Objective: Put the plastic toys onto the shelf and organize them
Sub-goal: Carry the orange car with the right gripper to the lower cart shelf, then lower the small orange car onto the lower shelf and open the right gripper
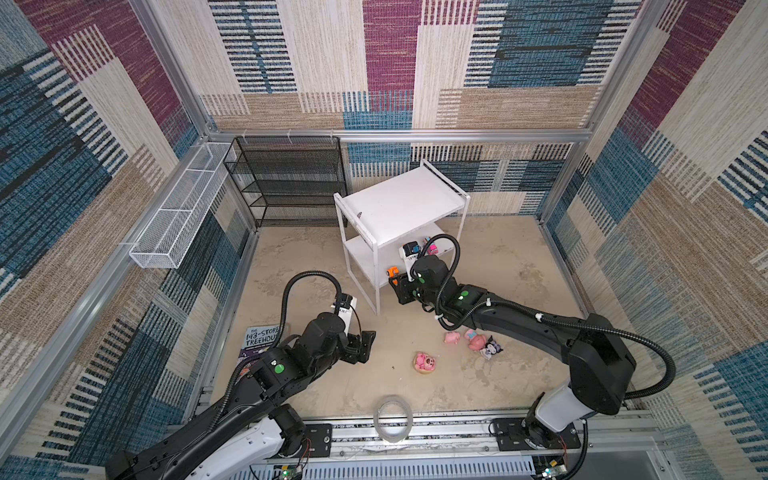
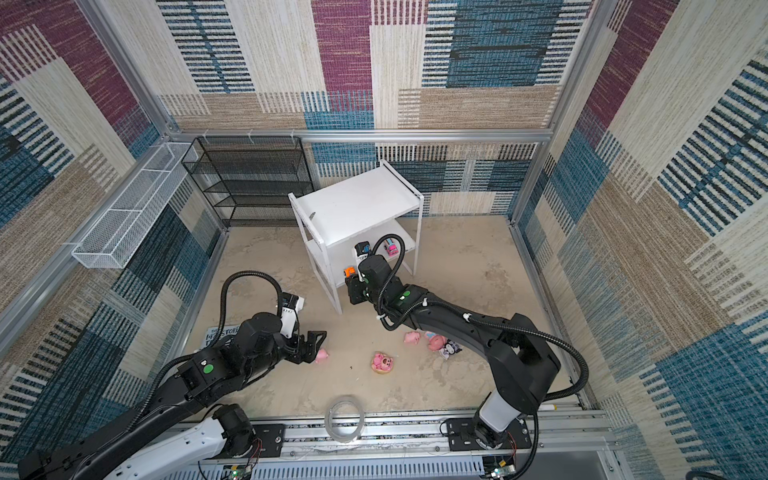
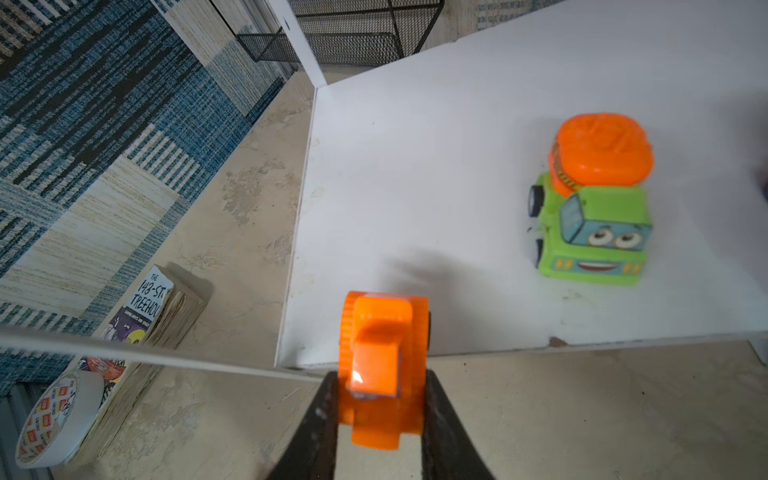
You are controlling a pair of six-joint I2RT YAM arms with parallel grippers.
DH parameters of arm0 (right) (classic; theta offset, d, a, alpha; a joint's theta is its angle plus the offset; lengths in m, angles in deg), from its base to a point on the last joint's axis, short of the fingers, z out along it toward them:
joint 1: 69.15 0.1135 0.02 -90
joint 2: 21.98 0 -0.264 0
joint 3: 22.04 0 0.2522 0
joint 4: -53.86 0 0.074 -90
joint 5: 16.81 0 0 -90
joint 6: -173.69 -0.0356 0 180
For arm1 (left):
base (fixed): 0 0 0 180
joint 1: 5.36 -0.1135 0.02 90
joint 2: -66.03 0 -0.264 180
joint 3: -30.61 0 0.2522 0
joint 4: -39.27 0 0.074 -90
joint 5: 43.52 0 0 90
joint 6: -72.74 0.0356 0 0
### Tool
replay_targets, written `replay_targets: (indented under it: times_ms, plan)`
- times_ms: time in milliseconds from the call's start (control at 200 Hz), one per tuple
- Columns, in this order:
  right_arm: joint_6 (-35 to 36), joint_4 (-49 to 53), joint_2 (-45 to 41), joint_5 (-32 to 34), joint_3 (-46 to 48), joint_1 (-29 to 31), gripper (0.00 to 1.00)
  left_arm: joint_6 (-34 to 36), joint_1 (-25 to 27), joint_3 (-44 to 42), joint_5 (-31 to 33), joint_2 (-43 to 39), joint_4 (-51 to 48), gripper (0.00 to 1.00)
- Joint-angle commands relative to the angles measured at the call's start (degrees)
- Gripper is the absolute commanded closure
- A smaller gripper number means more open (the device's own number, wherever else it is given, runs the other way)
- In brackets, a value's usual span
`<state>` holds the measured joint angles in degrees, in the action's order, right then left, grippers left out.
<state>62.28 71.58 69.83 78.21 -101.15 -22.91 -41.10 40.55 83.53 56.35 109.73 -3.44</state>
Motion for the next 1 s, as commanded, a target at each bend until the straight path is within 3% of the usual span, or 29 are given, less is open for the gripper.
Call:
replay_targets:
  times_ms: [0,992]
  plan:
    - [-1.8,-2.2,0.6,-0.2,-0.9,0.0,0.73,1.2,0.1,-0.1,-0.3,-0.1,1.2,0.1]
    - [-5.0,0.8,5.1,0.6,-6.4,0.1,0.66,1.2,0.0,-0.8,-0.5,-1.1,1.9,0.1]
